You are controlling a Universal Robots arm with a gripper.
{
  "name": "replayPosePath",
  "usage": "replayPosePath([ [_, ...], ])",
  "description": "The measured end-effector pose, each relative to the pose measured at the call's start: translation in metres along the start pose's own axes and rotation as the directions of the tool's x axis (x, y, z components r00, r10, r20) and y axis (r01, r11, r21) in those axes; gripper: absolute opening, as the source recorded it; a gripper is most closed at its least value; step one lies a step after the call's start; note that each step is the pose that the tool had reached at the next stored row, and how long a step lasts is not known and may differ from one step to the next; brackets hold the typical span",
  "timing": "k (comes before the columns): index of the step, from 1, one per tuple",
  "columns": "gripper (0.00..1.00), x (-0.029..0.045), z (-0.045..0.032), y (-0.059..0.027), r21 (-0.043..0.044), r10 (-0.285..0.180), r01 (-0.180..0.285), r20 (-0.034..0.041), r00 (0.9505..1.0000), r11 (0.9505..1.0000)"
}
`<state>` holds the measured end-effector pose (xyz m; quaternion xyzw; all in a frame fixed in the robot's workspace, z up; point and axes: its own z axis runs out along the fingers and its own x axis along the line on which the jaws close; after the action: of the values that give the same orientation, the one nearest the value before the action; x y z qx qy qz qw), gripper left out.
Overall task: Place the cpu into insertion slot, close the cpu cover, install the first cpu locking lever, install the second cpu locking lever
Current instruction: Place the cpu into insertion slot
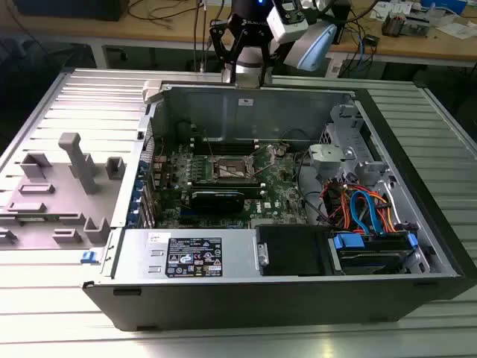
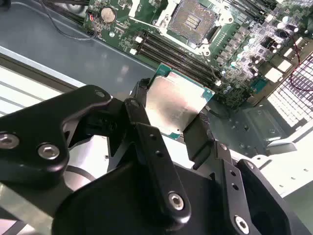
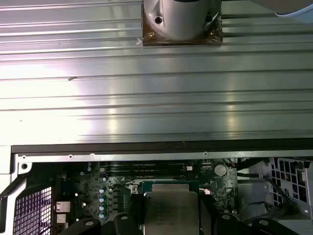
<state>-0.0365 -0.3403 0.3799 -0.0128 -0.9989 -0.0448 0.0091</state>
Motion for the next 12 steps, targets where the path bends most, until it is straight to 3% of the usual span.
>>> replayPosePath([
  [12, 0.54, 0.0, -0.0003, -0.0025, 0.0001, 0.0, 0.0, -0.0001, 1.0, 1.0],
])
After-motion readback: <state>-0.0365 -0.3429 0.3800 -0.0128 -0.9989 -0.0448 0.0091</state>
